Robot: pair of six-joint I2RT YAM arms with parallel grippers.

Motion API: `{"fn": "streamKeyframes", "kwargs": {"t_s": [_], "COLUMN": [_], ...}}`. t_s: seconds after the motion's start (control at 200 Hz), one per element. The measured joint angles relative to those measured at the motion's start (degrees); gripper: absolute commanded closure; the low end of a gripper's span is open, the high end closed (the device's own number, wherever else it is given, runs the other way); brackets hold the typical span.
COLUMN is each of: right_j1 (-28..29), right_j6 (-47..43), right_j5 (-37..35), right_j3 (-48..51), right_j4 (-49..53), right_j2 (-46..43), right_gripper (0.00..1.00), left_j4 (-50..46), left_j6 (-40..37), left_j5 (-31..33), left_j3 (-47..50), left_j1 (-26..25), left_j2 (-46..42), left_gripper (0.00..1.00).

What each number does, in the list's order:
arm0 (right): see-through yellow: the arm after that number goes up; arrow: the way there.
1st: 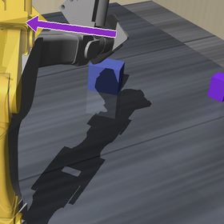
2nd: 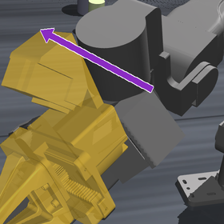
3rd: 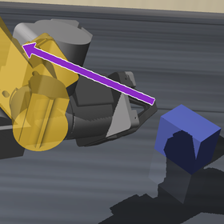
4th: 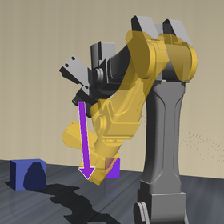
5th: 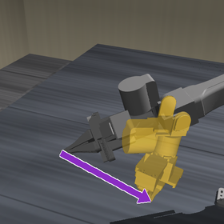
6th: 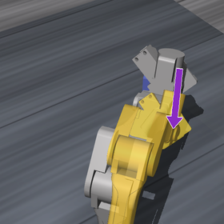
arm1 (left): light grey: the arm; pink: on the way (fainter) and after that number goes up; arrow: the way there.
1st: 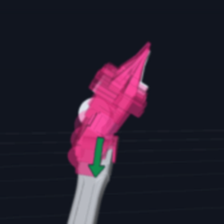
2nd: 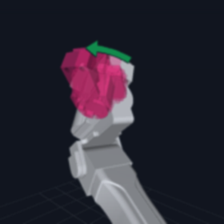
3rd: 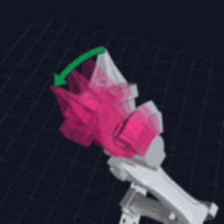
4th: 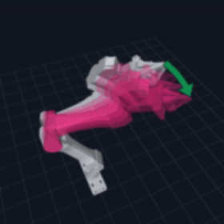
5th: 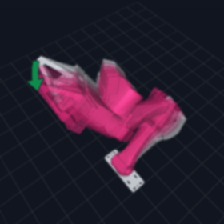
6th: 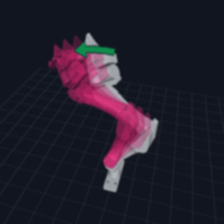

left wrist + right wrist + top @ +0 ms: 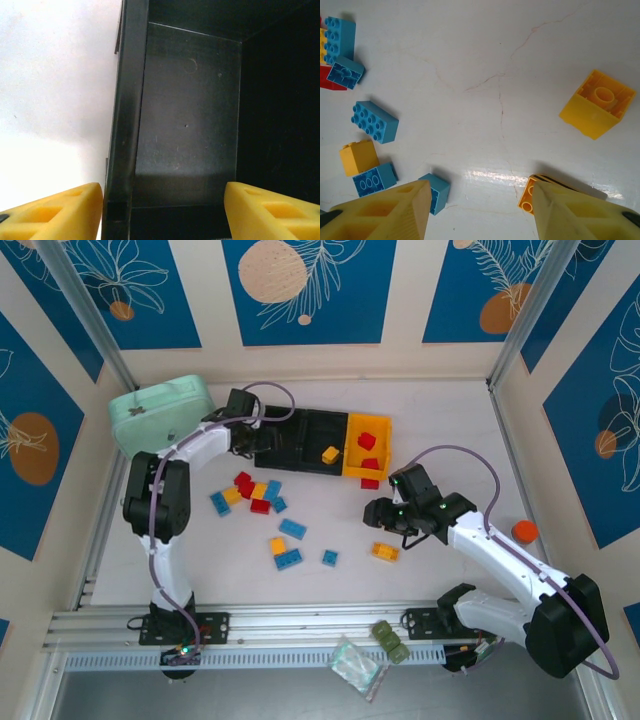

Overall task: Sort the legos into containers by color
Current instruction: Rotate the container at the top-center of the table, then pick up the lego from the middle-right of the table.

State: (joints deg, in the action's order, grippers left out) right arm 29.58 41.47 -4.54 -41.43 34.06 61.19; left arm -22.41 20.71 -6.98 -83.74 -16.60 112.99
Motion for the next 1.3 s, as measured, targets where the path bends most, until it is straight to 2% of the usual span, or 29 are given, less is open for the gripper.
{"fn": "streamKeyframes", "kwargs": {"t_s": [0.38, 0.74, 0.885, 1.091, 1.301], "right_j1": [-2.05, -4.20, -4.83, -5.35, -5.62], "right_j6": [0.50, 3.08, 4.55, 6.40, 7.30], "right_j5": [-0.04, -3.32, -5.84, -8.28, -9.22], "right_j3": [0.76, 0.63, -0.94, -2.95, -7.39], "right_j4": [0.22, 3.39, 5.95, 6.45, 5.44], "right_j2": [-0.81, 3.43, 8.28, 15.76, 23.85], "right_gripper": [0.44, 0.43, 0.38, 0.37, 0.38], "left_j4": [4.79, 7.10, 6.73, 6.54, 4.79], "left_j6": [3.52, 5.42, 6.71, 9.01, 9.55], "left_j5": [-5.92, -7.58, -7.15, -6.25, -5.31], "left_j3": [9.27, 13.77, 16.96, 21.14, 26.64], "left_j1": [-0.68, -2.03, -2.14, -2.71, -8.79], "left_j2": [-7.91, -9.51, -13.94, -24.63, -32.35], "left_gripper": [0.36, 0.34, 0.32, 0.31, 0.30]}}
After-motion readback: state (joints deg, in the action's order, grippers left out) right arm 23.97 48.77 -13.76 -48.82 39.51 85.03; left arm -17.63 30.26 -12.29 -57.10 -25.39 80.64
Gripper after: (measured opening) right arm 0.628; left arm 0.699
